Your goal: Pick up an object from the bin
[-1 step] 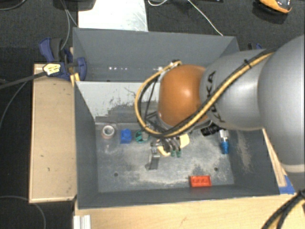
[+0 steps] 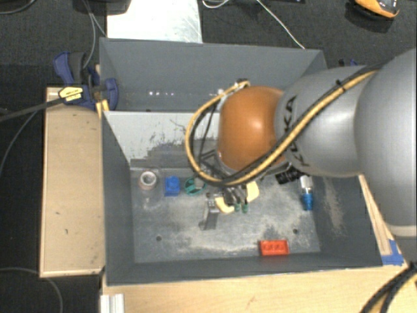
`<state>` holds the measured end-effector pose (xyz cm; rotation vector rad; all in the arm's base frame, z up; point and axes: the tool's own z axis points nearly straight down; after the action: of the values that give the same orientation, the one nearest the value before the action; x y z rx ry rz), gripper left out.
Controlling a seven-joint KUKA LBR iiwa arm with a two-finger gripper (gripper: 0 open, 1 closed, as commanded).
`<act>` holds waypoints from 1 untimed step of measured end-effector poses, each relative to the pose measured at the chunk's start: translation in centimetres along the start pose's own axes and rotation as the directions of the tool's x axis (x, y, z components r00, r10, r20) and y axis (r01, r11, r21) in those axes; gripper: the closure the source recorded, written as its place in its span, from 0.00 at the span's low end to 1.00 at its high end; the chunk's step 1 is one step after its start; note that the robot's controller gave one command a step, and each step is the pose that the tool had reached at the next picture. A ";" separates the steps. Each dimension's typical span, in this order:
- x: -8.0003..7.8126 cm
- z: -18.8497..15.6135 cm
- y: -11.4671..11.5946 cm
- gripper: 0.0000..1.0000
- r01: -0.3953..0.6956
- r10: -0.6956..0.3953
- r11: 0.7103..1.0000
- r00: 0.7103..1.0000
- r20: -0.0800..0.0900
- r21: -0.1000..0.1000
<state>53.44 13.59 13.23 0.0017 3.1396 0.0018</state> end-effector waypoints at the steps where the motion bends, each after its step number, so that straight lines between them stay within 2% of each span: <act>1: -3.9 4.1 -3.3 0.00 0.182 -0.182 0.983 0.983 0.004 -0.001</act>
Offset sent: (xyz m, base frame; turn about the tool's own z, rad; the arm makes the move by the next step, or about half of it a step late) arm 0.0545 -0.0366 -0.0399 -0.0064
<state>57.38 10.25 9.11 -0.2853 3.1226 0.0040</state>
